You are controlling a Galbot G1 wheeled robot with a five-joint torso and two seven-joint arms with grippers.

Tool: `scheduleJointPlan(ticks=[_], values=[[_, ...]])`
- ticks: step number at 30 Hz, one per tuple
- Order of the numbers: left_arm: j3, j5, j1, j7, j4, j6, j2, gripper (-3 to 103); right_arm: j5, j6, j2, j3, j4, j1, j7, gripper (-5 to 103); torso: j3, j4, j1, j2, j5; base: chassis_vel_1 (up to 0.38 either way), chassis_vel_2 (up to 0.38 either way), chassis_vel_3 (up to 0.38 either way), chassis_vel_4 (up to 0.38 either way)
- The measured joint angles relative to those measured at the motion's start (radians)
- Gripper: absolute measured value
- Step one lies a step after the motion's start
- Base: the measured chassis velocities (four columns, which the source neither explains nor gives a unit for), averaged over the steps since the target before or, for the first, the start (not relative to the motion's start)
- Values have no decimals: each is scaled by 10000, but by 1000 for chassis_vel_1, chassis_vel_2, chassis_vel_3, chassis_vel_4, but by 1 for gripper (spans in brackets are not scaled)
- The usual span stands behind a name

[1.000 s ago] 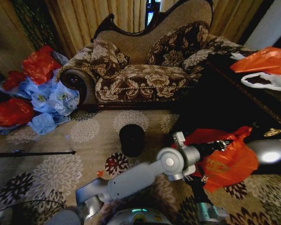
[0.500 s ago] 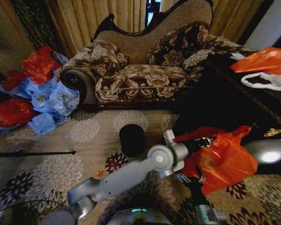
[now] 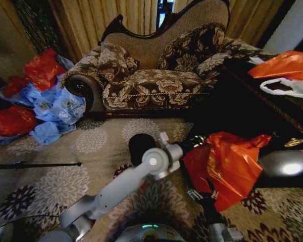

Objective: Place a garbage bag over the trash bin.

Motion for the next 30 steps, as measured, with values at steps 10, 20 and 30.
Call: scheduleJointPlan(ticks=[10, 20, 30], values=[[-1223, -225, 619, -39, -547, 53, 931, 0, -169, 112, 106, -105, 0, -49, 33, 100, 0, -1, 0, 0, 0, 0, 0, 0, 0], [-2421, -448, 1386, -7, -1021, 46, 1731, 0, -227, 129, 175, -160, 0, -9, 37, 100, 0, 0, 0, 0, 1, 0, 0, 0, 0], [-2928, -496, 1626, 71, -1038, -61, 1930, 0, -792, 287, 151, -76, 359, -109, -194, 100, 0, 0, 0, 0, -2, 0, 0, 0, 0]])
